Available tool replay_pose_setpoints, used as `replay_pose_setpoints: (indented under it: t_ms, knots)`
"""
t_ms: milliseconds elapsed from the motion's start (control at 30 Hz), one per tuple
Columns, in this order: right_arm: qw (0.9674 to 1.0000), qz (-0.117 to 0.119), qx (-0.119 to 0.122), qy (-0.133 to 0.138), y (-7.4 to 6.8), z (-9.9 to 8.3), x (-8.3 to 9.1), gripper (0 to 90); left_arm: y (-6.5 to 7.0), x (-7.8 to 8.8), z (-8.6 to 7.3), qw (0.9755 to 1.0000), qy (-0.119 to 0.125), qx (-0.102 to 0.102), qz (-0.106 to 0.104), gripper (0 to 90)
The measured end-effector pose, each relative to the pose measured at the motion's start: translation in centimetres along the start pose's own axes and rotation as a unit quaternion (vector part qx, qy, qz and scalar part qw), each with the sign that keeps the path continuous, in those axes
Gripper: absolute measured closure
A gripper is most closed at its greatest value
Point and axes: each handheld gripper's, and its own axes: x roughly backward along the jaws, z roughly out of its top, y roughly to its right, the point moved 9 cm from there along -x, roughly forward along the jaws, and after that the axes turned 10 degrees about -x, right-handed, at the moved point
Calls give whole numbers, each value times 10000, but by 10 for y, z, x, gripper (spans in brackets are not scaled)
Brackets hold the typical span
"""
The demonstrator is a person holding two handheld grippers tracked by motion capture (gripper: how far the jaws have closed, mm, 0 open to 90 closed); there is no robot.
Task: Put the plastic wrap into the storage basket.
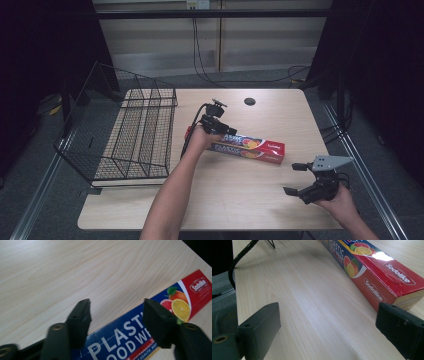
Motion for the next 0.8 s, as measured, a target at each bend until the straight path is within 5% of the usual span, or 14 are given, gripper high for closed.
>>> replay_pose_setpoints:
  t_ms: [167, 433, 567, 667, 800]
  knots:
    - [10000, -14, -36, 28, 1, 0, 1, 53, 10, -2, -7, 9984, -203, -412, -323, 149]
    - [10000, 0, -9, 13, 0, 0, 0, 53, 16, -9, -11, 9945, -399, -931, -276, 61]
    - [10000, 11, -1, 19, 0, 0, 1, 54, 18, -9, -12, 9928, -403, -1081, -315, 58]
    - [10000, -14, 4, -2, 0, -1, 1, 55, 22, -9, -13, 9929, -439, -1011, -442, 98]
    - [10000, -18, -2, 7, 0, -1, 1, 55, 30, -11, -20, 9894, -611, -1210, -516, 96]
